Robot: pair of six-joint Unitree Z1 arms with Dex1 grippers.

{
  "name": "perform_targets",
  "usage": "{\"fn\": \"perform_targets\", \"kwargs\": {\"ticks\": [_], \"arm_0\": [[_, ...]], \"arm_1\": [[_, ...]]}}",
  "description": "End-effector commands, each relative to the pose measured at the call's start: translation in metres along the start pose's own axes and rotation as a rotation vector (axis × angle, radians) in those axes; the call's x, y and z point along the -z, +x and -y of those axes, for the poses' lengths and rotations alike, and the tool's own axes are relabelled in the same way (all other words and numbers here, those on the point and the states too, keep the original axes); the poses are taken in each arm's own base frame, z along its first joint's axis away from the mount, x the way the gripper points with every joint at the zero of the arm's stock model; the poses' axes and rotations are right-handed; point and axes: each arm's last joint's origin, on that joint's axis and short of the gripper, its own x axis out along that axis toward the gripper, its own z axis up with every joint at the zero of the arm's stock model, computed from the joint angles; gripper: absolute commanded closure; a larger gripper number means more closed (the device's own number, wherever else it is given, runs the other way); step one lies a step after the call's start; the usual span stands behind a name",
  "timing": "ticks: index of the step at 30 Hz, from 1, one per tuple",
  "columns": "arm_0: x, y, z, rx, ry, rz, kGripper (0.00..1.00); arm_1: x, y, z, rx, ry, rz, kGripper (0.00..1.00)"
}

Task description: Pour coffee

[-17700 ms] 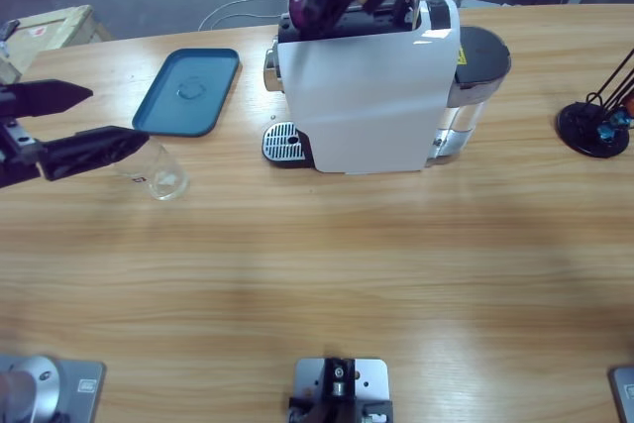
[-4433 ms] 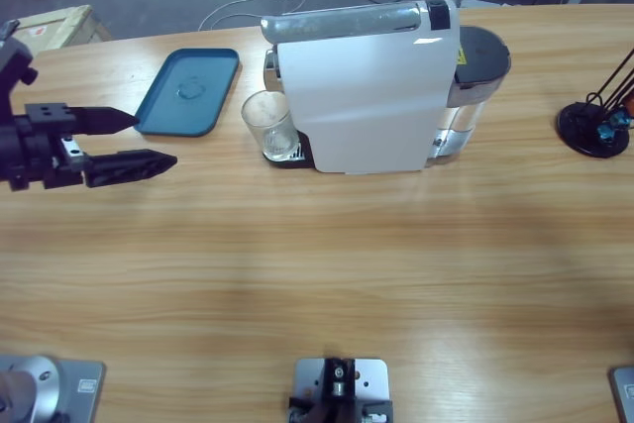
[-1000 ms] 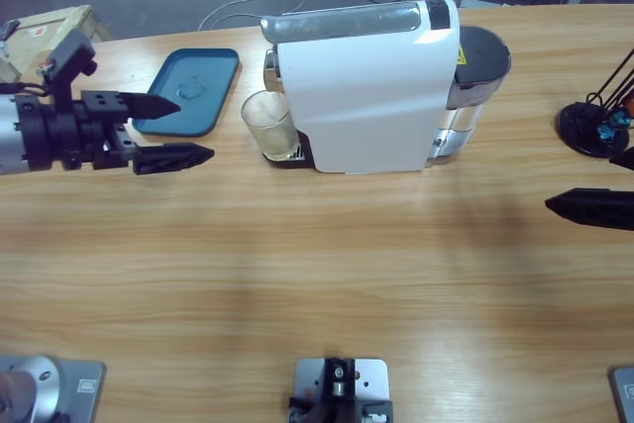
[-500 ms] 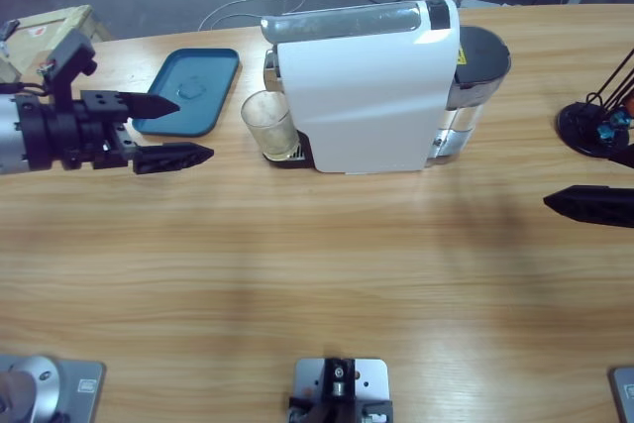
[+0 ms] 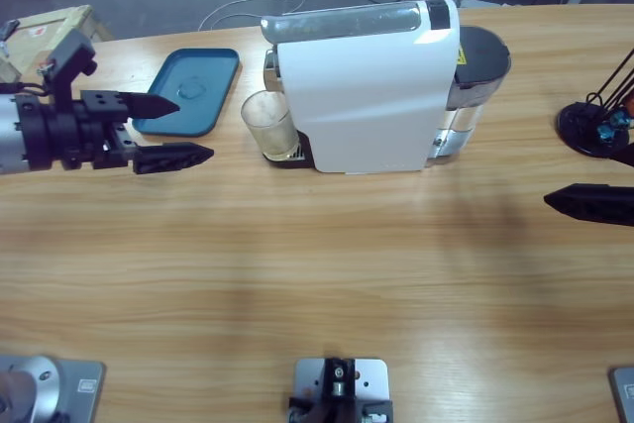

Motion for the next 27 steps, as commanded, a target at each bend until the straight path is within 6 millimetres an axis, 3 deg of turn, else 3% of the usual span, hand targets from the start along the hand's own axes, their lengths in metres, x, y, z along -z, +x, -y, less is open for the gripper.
{"fn": "perform_targets", "kwargs": {"ticks": [1, 8, 14, 19, 24, 27], "arm_0": [[0.010, 0.004, 0.004, 0.016, 0.002, -0.044, 0.018], [0.002, -0.011, 0.013, 0.114, 0.004, -0.003, 0.017], [-0.033, -0.021, -0.009, 0.104, -0.010, 0.035, 0.013], [-0.035, 0.001, -0.027, 0.031, 0.140, -0.086, 0.013], [-0.032, 0.016, -0.062, 0.150, 0.119, 0.066, 0.013], [-0.026, 0.033, -0.070, 0.192, 0.118, 0.094, 0.013]], "arm_1": [[0.009, 0.007, 0.001, 0.020, -0.008, -0.028, 0.000], [0.009, 0.007, 0.001, 0.020, -0.008, -0.027, 0.000], [0.012, 0.004, 0.002, 0.014, -0.008, -0.025, 0.000], [0.015, 0.006, 0.002, 0.006, -0.011, -0.036, 0.000], [0.019, 0.007, -0.001, -0.021, -0.025, -0.058, 0.000], [0.020, 0.010, -0.003, -0.034, -0.033, -0.074, 0.000]]}}
